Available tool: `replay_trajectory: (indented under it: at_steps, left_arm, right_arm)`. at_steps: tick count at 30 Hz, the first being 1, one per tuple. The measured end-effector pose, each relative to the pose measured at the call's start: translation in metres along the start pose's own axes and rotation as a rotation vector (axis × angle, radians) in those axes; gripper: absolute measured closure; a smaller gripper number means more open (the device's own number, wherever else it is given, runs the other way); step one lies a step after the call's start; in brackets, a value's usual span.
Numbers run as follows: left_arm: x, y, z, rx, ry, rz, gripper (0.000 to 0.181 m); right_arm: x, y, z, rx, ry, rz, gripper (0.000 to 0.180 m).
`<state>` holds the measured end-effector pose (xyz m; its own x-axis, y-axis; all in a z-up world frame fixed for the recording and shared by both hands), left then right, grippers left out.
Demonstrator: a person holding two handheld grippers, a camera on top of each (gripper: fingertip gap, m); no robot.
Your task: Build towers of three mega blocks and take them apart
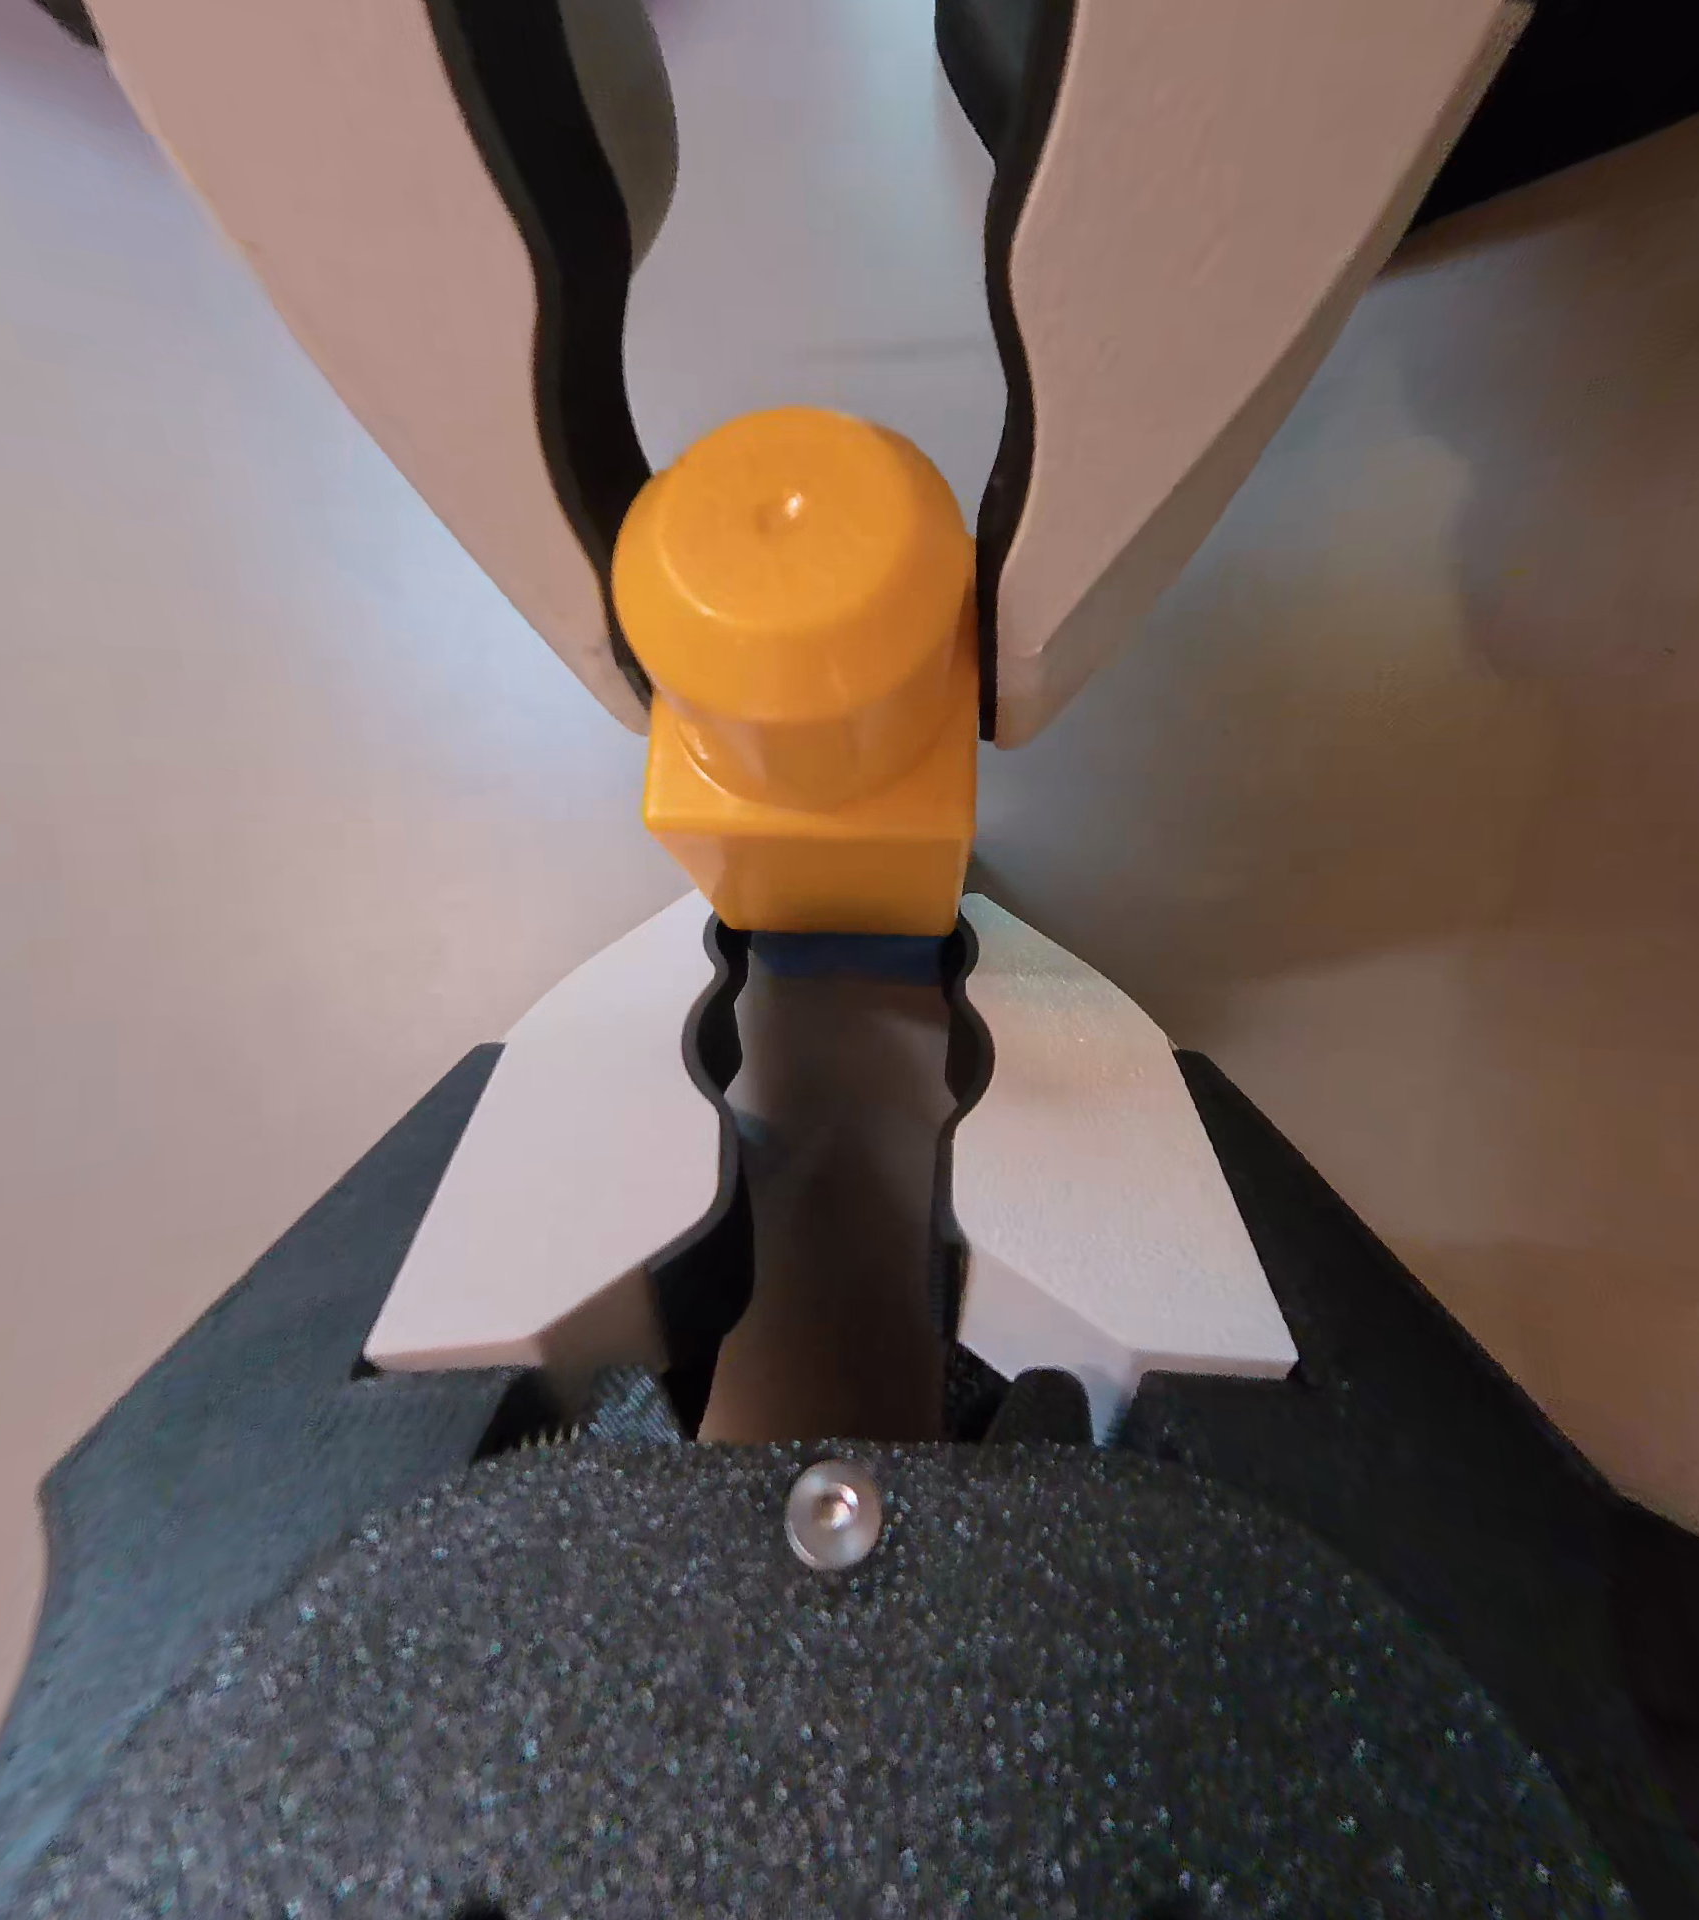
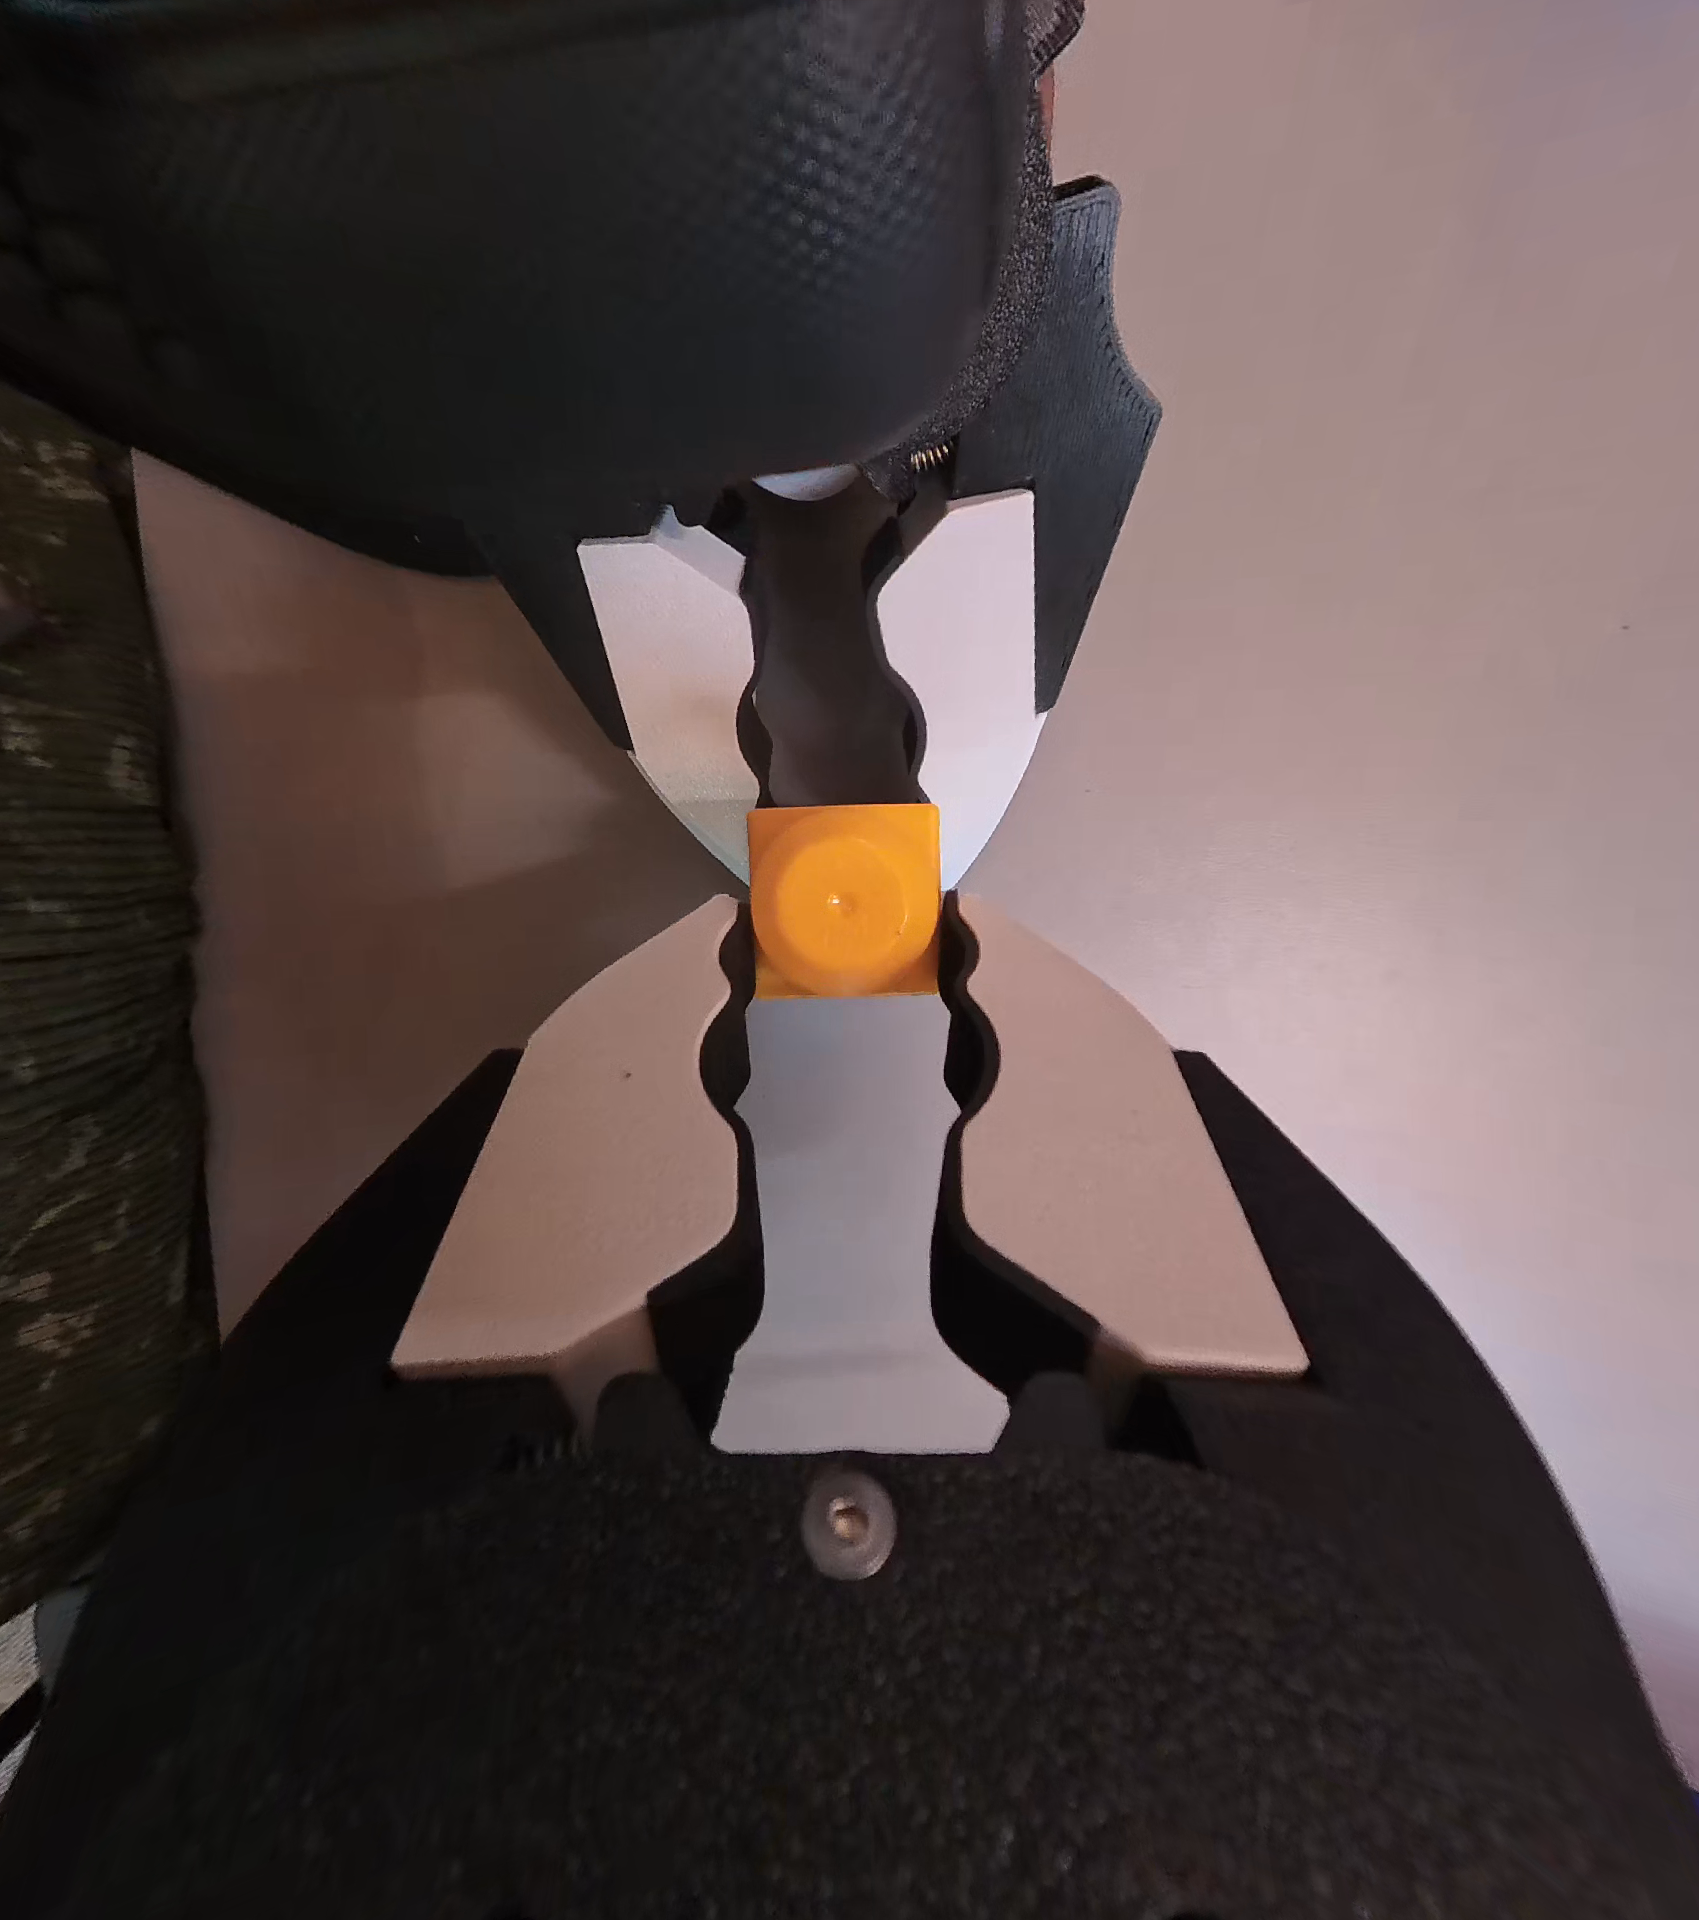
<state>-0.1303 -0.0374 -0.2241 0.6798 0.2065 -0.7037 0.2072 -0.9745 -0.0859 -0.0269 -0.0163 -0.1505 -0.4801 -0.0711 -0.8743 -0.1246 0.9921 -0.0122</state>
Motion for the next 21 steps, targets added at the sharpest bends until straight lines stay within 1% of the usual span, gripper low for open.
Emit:
replay_trajectory:
  at_steps: [15,17,18,19,21]
  left_arm:
    - [0.000,0.002,-0.001,-0.003,0.008,-0.023,0.144]
    - [-0.001,0.002,0.000,0.006,0.016,-0.021,0.143]
    - [-0.003,0.002,0.001,0.012,0.022,-0.011,0.139]
    - [-0.009,0.001,0.001,0.014,0.046,0.006,0.131]
    - [-0.030,-0.005,-0.002,0.013,0.120,-0.003,0.128]
  right_arm:
    - [0.001,-0.003,0.004,0.027,0.047,0.039,0.145]
    - [0.001,-0.002,0.005,0.024,0.072,0.040,0.145]
    - [0.001,-0.002,0.005,0.024,0.092,0.040,0.145]
    - [0.001,-0.002,0.006,0.027,0.118,0.035,0.137]
    - [-0.005,-0.003,0.009,0.042,0.203,0.005,0.122]
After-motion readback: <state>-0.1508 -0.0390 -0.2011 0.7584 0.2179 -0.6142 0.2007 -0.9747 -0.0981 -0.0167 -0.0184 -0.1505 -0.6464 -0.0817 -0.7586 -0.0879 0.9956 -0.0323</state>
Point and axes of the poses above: each gripper's, where its closed fingertips meet, x out along the fingers, z out of its underside, y = z × x across the jaws, the point moved 9 cm from there along -x, back along the fingers, and after that the axes turned 1 degree about x, right-handed, at the moved point
